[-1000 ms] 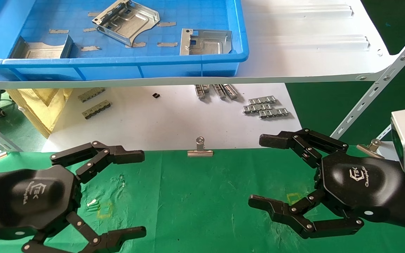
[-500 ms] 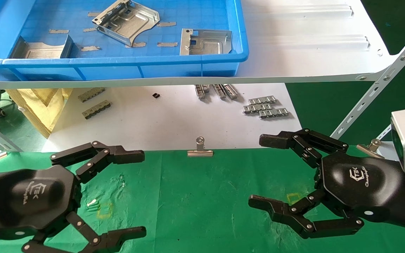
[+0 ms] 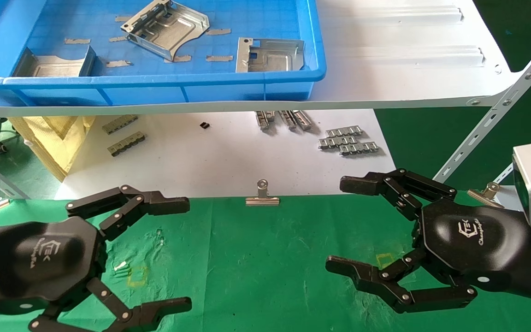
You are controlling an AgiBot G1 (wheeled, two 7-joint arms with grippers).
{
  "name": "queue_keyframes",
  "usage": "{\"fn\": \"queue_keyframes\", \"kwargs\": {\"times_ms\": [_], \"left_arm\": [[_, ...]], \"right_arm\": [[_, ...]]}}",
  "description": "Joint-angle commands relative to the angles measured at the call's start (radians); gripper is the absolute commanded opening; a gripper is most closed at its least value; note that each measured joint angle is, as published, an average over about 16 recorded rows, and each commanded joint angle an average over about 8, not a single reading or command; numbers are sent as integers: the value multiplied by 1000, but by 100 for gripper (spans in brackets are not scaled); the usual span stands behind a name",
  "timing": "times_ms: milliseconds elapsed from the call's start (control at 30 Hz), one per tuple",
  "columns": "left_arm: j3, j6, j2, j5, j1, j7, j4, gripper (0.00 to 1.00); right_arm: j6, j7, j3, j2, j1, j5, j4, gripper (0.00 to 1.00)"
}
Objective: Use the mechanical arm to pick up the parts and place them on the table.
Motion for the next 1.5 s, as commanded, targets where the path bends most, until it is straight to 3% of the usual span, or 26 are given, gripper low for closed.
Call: {"fn": "queue_keyframes", "kwargs": {"times_ms": [33, 533, 633, 800, 900, 933, 1500], "left_arm": [[0, 0, 0, 0, 0, 0, 0, 100], [0, 0, 0, 0, 0, 0, 0, 100], [0, 0, 0, 0, 0, 0, 0, 100], [0, 0, 0, 0, 0, 0, 0, 100], [0, 0, 0, 0, 0, 0, 0, 100], [0, 0, 0, 0, 0, 0, 0, 100], [0, 0, 0, 0, 0, 0, 0, 100]], "right_arm": [[0, 0, 0, 0, 0, 0, 0, 100], [0, 0, 0, 0, 0, 0, 0, 100], [0, 0, 0, 0, 0, 0, 0, 86], [0, 0, 0, 0, 0, 0, 0, 27], [0, 0, 0, 0, 0, 0, 0, 3], [0, 0, 0, 0, 0, 0, 0, 0], [0, 0, 0, 0, 0, 0, 0, 0]]}}
